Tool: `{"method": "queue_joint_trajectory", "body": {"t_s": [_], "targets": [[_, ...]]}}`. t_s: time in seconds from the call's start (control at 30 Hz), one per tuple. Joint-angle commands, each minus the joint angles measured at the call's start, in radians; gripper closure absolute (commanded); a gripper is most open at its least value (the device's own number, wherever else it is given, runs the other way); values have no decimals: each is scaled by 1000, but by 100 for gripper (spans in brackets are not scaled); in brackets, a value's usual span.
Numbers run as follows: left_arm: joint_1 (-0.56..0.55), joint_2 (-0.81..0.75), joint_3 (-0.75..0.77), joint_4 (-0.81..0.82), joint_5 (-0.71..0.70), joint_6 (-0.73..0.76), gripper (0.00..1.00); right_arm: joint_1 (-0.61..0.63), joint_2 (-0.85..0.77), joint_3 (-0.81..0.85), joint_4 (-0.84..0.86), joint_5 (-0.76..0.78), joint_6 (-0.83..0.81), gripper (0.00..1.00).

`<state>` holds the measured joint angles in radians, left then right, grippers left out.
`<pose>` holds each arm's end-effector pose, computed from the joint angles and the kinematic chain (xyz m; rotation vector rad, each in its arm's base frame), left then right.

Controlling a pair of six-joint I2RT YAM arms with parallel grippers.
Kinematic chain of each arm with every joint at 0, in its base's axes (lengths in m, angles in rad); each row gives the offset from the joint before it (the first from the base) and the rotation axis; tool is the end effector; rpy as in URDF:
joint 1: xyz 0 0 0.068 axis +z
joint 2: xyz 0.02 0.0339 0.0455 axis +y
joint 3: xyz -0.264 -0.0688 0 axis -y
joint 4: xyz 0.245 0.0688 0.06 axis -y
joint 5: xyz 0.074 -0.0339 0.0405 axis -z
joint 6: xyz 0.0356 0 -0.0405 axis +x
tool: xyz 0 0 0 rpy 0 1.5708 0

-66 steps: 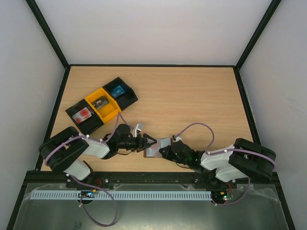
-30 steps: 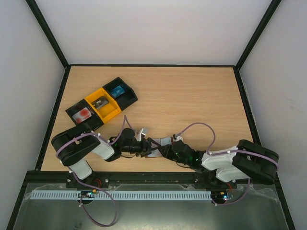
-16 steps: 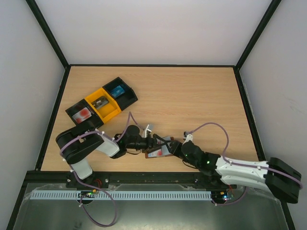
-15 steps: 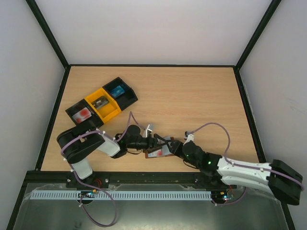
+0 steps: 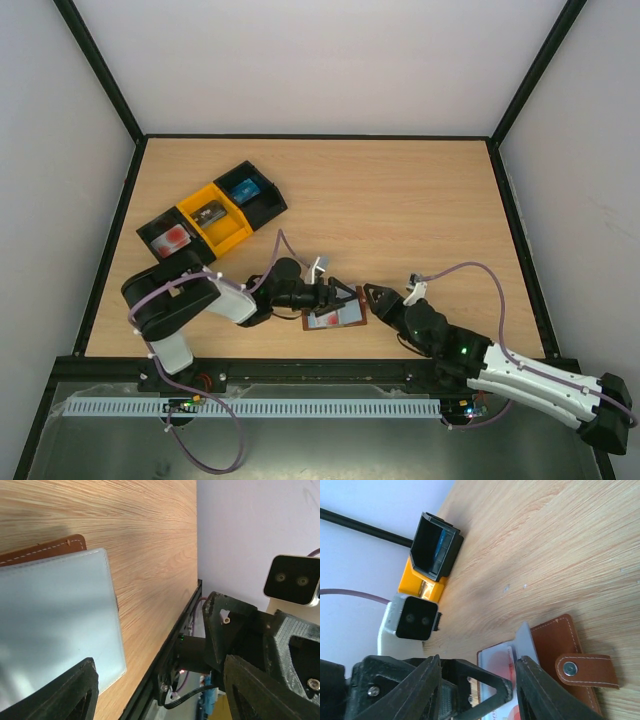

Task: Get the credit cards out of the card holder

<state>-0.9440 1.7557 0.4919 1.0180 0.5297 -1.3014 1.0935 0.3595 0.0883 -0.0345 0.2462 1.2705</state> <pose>0.1622 -0.2546 0.1321 0.0697 2.3376 -1.8776 0.0667 0.1101 0.1659 0.3771 2.0848 1.3323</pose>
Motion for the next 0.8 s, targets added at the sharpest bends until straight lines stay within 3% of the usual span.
{"method": "queue_joint_trajectory", "body": {"t_s": [0.0,0.3,0.53,0.67,0.77], "targets": [[6,-101,-12,-149,-56,97,31,5,18,9,-26,15,-11,59],[51,-259,-76,-345,-115,193,35,5,206,61,101,-87,-74,64],[66,-299,-159,-333,-108,196,57,5,388,99,217,-201,-117,76],[67,-279,-192,-288,-103,190,77,5,509,130,271,-269,-141,80],[67,-269,-204,-273,-98,187,82,5,613,152,298,-307,-148,82]]}}
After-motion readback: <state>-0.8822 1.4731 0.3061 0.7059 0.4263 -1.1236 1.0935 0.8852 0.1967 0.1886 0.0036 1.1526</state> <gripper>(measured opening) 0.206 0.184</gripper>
